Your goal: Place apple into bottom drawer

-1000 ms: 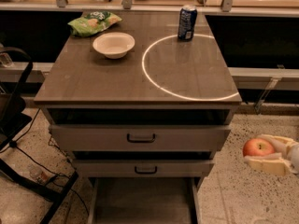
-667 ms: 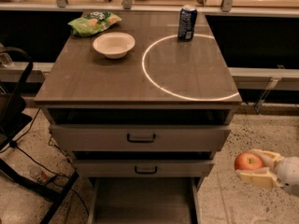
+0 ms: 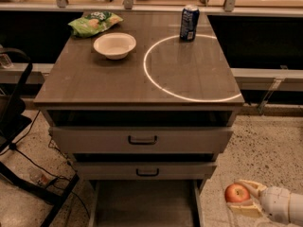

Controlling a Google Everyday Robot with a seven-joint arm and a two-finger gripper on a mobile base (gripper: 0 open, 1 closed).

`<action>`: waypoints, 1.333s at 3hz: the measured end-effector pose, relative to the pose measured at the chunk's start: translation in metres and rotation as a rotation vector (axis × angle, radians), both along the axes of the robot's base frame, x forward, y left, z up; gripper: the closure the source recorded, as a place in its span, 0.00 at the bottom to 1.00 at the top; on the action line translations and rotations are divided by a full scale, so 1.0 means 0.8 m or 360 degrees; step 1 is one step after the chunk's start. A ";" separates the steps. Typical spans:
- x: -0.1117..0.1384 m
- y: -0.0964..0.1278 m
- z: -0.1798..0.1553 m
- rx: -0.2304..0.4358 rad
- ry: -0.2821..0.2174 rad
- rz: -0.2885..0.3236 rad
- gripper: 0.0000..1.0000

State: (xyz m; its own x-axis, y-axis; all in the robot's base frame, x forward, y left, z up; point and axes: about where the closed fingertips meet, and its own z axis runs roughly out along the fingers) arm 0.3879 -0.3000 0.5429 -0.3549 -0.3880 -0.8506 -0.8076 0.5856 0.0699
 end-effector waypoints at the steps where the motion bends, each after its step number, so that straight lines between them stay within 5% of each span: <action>1: 0.002 0.012 -0.067 -0.0032 0.0012 0.0125 1.00; 2: 0.015 0.024 -0.135 -0.0048 0.0049 0.0205 1.00; 4: 0.031 0.058 -0.178 -0.0038 0.0057 0.0213 1.00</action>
Offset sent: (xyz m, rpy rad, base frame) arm 0.0241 0.0178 -0.1538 -0.0550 0.0487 0.1518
